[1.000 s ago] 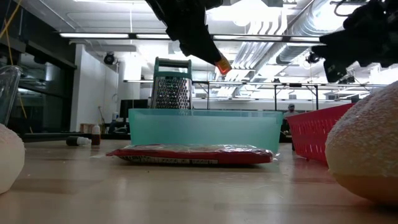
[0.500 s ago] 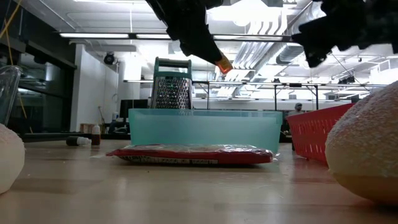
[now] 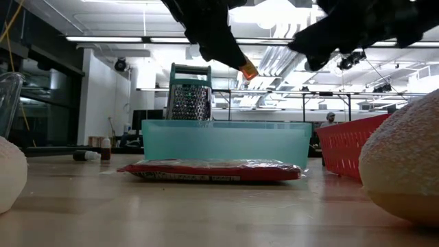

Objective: Pick & Place Food Item
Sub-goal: Put the orange food coloring bottle into the red bin

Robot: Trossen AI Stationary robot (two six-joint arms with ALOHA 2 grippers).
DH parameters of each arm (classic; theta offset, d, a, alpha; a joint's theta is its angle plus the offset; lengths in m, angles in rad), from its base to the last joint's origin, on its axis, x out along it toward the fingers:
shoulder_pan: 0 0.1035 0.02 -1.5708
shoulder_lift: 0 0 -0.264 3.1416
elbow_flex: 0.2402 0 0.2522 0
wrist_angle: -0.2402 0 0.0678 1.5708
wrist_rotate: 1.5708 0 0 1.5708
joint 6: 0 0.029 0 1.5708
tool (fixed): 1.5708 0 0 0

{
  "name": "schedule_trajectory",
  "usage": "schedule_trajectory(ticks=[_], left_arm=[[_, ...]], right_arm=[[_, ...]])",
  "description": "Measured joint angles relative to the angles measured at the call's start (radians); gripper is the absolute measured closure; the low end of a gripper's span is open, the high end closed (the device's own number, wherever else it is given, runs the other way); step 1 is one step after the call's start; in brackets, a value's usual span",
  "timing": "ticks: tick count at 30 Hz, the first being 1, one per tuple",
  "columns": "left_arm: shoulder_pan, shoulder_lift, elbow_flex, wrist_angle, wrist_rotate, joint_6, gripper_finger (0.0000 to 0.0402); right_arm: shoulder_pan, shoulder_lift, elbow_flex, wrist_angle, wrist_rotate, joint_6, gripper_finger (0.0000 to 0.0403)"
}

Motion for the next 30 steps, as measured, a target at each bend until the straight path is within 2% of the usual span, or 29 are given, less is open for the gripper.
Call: schedule_trajectory(ticks=[10, 19, 26, 30], left_arm=[[0.0, 0.0, 0.0, 0.063, 0.0, 0.0, 0.0334], [0.0, 0.0, 0.0, 0.154, 0.0, 0.001, 0.0334], [0.0, 0.0, 0.0, 0.193, -0.002, 0.002, 0.0334], [0.0, 0.0, 0.0, 0.197, -0.037, 0.027, 0.0334]], right_arm=[[0.031, 0.132, 0.023, 0.126, 0.0, -0.079, 0.0302], [0.058, 0.137, 0.023, 0.133, 0.055, -0.087, 0.0302], [0.059, 0.137, 0.023, 0.133, 0.056, -0.103, 0.0302], [0.059, 0.137, 0.023, 0.132, 0.058, -0.103, 0.0302]])
